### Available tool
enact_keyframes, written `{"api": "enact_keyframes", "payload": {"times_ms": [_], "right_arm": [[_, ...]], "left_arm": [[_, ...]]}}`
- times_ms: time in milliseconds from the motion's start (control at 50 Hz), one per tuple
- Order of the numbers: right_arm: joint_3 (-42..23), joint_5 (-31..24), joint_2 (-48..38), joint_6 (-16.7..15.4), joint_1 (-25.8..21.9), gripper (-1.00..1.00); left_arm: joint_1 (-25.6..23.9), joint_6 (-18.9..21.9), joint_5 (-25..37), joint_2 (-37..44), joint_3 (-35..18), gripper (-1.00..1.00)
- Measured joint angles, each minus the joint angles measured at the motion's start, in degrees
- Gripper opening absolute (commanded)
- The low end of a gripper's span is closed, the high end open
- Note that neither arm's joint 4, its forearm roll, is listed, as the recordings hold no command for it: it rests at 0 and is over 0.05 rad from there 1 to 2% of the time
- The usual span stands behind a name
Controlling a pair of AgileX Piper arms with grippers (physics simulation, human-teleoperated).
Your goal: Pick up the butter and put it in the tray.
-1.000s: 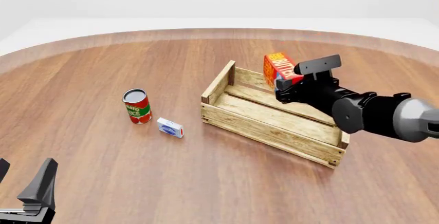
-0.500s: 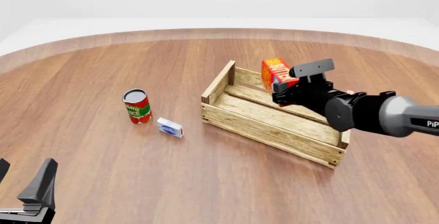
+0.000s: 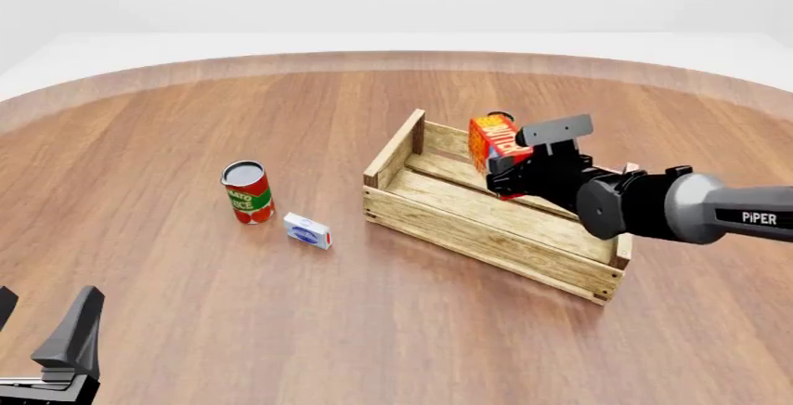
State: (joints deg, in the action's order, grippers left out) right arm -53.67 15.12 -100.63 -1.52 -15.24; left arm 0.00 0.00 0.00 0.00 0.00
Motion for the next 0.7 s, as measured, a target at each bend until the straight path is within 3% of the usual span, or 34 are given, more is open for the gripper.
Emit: {"api": "enact_keyframes", "payload": {"times_ms": [700], "right_arm": [[-1.04,0.48,-3.68,0.71,0.2,-1.0]], "left_arm": [[0.0,0.0,0.0,0.0,0.0,1.0]]}}
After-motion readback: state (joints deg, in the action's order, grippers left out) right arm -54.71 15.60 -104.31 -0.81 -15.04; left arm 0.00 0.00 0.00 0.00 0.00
